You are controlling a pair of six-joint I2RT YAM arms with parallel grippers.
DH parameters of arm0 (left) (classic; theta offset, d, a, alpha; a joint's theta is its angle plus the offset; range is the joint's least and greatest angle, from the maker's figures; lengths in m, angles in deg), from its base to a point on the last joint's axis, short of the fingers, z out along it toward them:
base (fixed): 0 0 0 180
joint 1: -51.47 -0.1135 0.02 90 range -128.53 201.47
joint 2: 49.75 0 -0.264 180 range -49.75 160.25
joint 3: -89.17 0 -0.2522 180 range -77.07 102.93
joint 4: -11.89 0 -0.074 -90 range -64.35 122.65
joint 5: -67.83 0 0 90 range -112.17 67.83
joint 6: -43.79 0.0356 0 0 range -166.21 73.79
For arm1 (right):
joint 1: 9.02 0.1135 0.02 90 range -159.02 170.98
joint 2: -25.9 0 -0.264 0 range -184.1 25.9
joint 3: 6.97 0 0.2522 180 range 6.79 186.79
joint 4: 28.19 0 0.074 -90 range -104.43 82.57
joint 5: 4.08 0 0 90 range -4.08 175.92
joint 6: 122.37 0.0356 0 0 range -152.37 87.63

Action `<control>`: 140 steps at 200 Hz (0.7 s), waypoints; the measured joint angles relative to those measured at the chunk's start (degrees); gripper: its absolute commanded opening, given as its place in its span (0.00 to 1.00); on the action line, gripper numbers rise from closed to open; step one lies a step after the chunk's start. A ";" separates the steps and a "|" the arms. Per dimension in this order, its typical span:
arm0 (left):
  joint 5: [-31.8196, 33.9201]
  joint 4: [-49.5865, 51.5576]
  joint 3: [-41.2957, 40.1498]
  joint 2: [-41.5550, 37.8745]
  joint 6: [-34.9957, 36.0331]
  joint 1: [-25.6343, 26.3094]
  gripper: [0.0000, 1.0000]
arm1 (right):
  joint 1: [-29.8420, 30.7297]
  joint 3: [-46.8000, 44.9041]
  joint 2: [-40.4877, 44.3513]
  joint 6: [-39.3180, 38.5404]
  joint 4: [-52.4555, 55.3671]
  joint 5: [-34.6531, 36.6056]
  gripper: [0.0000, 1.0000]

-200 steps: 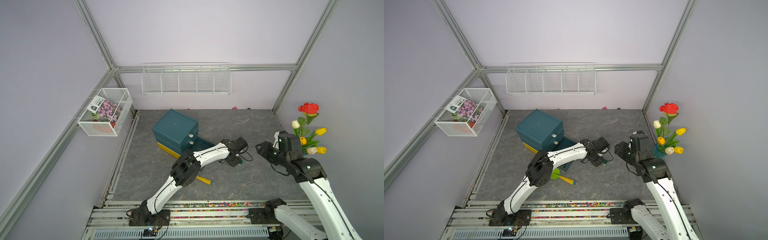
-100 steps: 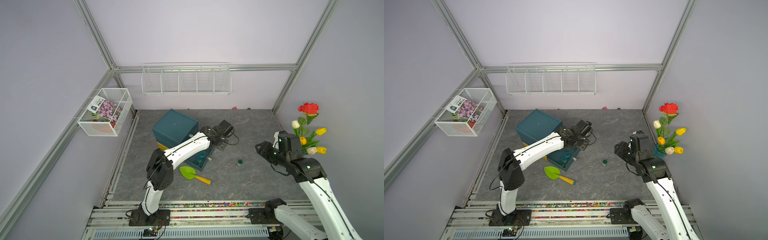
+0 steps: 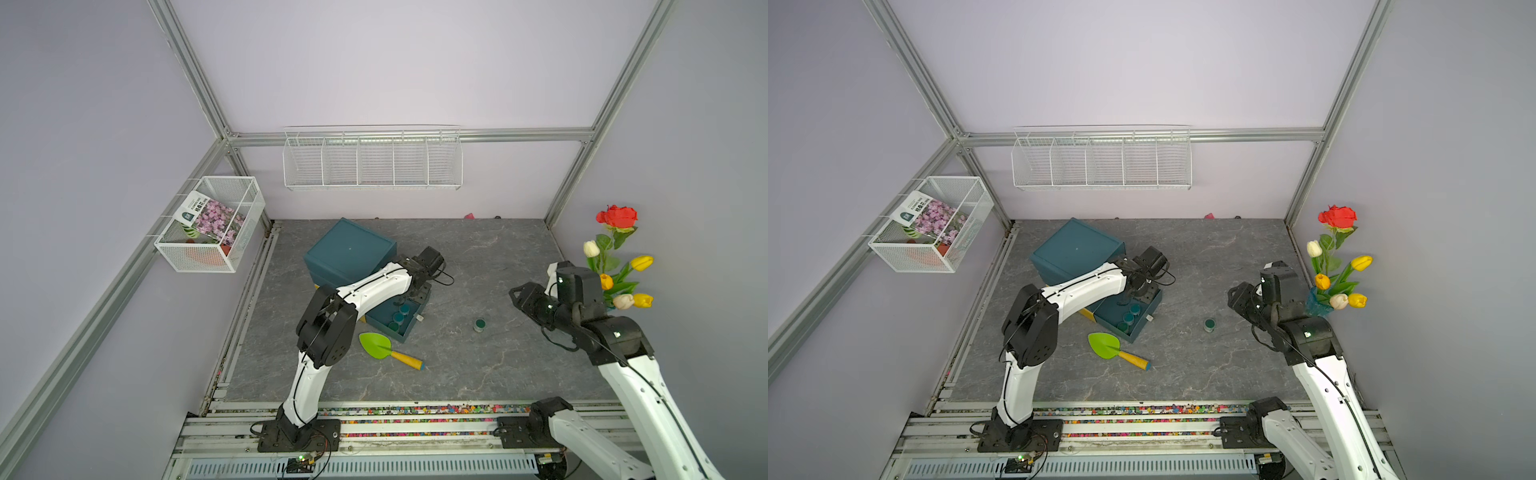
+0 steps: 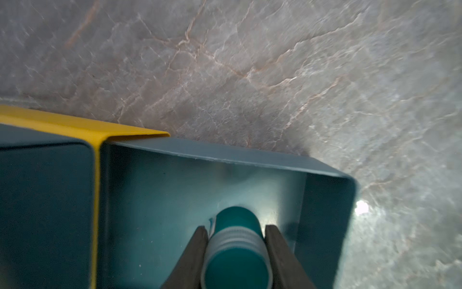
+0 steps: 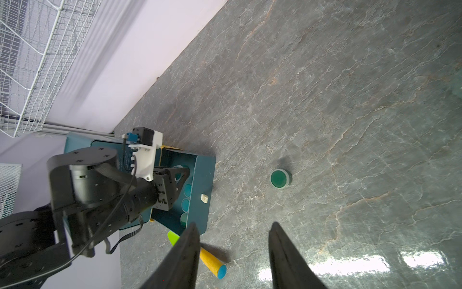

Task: Put the paint cans in the drawer according to color
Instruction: Place the paint can in the drawer, then pick up the paint can at the center of the board.

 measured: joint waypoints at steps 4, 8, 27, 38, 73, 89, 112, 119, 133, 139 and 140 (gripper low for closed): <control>0.07 0.00 0.00 0.11 -0.07 0.00 0.33 | -0.04 0.00 0.00 0.00 0.00 0.00 0.48; 0.07 -0.02 0.00 0.26 -0.24 0.02 0.33 | -0.07 0.00 0.00 0.00 0.00 0.00 0.48; 0.04 -0.57 -0.61 0.44 -0.74 0.02 0.34 | -0.20 0.00 0.00 0.00 0.00 -0.13 0.48; -0.11 -1.22 -1.46 0.44 -0.90 0.00 0.34 | -0.20 -0.04 0.04 0.00 0.00 -0.15 0.48; -0.57 -1.86 -3.54 1.07 -1.20 -0.02 0.34 | -0.20 -0.31 0.35 0.00 0.00 -0.15 0.48; -0.68 -2.08 -4.02 1.31 -1.55 -0.02 0.34 | -0.20 -0.37 0.37 0.00 0.00 -0.15 0.48; -0.74 -2.10 -4.87 1.27 -2.16 -0.07 0.37 | -0.20 -0.50 0.44 0.00 0.00 -0.17 0.48; -0.70 -2.01 -5.09 1.22 -2.36 -0.09 0.39 | -0.20 -0.63 0.50 0.00 0.00 -0.17 0.48; -0.55 -1.60 -5.51 1.16 -2.64 -0.13 0.49 | -0.20 -0.96 0.72 0.04 0.00 -0.22 0.49; -0.46 -1.38 -5.64 1.11 -2.99 -0.13 0.56 | -0.20 -1.05 0.79 0.02 -0.02 -0.26 0.49; -0.46 -1.33 -5.66 1.09 -2.86 -0.13 0.57 | -0.20 -1.07 0.81 0.04 -0.02 -0.28 0.49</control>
